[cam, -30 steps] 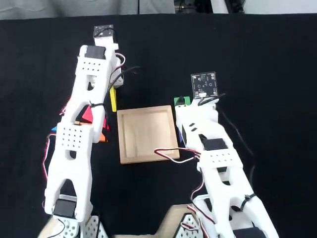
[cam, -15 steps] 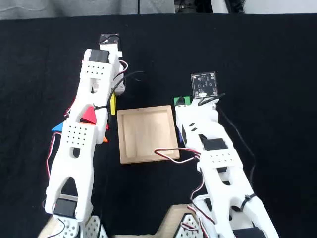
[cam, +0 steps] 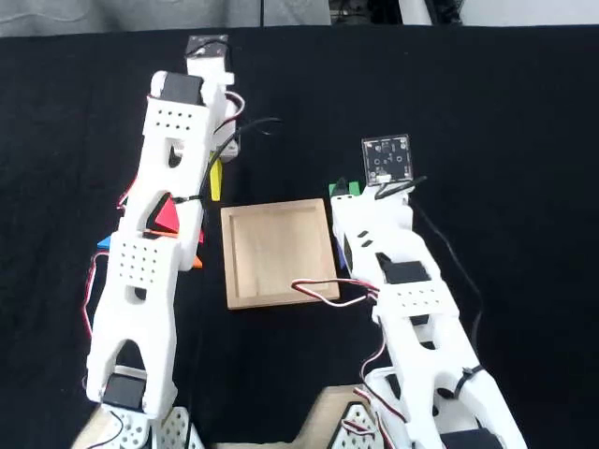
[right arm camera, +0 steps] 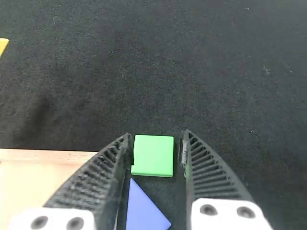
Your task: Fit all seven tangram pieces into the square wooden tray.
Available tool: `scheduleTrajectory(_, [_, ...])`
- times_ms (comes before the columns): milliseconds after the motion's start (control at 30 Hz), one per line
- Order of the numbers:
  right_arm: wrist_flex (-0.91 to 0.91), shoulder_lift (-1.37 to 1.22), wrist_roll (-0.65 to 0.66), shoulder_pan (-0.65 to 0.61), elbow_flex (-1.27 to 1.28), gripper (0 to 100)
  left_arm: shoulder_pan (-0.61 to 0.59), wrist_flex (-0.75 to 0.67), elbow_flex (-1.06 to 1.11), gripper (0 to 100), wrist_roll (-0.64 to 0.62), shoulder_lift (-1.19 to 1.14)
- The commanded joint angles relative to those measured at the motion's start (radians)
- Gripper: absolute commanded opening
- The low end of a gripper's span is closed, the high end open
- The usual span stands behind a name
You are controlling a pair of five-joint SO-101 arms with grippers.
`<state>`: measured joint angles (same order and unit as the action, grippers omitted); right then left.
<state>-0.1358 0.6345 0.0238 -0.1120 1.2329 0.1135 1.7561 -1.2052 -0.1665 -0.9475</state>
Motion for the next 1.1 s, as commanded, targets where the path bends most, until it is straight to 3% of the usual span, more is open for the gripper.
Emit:
scheduleTrajectory(0, [0.025, 0.007, 0.009, 0.014, -0.056, 16.9, 0.022, 0.008, 0.134, 3, 0.003, 0.216])
scheduleTrajectory(400, [0.023, 0.005, 0.009, 0.012, -0.054, 16.8, 0.031, 0.003, 0.696, 3, 0.003, 0.836])
scheduleTrajectory(633, [0.021, 0.002, 0.009, 0.012, -0.054, 16.8, 0.186, -0.012, 1.047, 3, -0.069, 1.134])
scheduleTrajectory(767, [0.021, 0.001, 0.009, 0.012, -0.054, 16.8, 0.297, -0.140, 1.274, 3, -0.097, 1.269])
scheduleTrajectory(1067, [0.021, 0.001, 0.009, 0.012, -0.054, 16.8, 0.255, -0.583, 1.768, 3, -0.098, 1.352])
